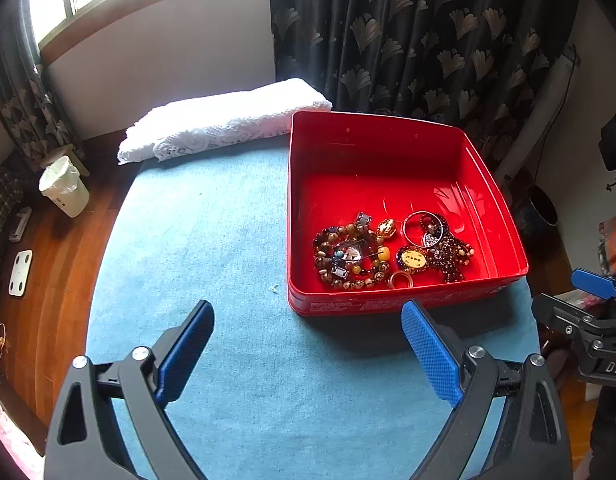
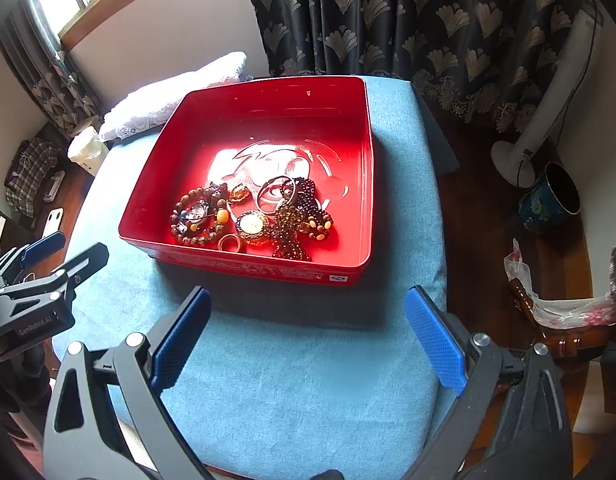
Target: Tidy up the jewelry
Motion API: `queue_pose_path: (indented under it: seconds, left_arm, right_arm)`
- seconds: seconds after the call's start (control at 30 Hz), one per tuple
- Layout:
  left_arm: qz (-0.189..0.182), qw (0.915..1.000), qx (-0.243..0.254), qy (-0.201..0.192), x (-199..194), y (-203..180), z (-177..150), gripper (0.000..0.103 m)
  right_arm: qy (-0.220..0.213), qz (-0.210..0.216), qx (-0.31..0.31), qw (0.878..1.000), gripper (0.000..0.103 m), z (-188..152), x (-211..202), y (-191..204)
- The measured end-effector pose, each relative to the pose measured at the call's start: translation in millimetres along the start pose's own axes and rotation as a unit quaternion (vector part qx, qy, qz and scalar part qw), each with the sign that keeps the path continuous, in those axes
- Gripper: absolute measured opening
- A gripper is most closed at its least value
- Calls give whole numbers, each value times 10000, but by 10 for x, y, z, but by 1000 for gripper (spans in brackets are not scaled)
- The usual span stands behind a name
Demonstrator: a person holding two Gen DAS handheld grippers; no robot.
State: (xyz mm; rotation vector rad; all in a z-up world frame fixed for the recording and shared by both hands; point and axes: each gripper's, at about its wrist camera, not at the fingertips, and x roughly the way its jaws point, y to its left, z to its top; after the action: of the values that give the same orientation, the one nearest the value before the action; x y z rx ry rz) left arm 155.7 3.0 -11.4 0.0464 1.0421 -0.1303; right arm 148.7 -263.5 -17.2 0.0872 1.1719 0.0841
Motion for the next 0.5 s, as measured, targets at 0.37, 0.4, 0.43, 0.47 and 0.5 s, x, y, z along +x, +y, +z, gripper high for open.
queue_pose_path:
  seconds: [0.37,0.4,0.43,0.47,0.5]
  left_arm:
    - [-21,10000,54,-3,5,-17,8,93]
    - [-20,10000,53,-1,8,-18,7,93]
    - [-15,10000,59,0,8,-19,7,93]
    - [-16,10000,61,-2,6,-19,6,93]
    - [-22,10000,61,-3,6,-18,6,93]
  right_arm:
    - [15,-8,5,10000,95,14,6,-7]
    - [16,-9,6,10000,95,14,7,-7]
    - [13,-9,7,10000,95,13,7,-6]
    - [16,-12,11,10000,95,11,7,-6]
    - [20,-12,15,10000,95,12,10,-7]
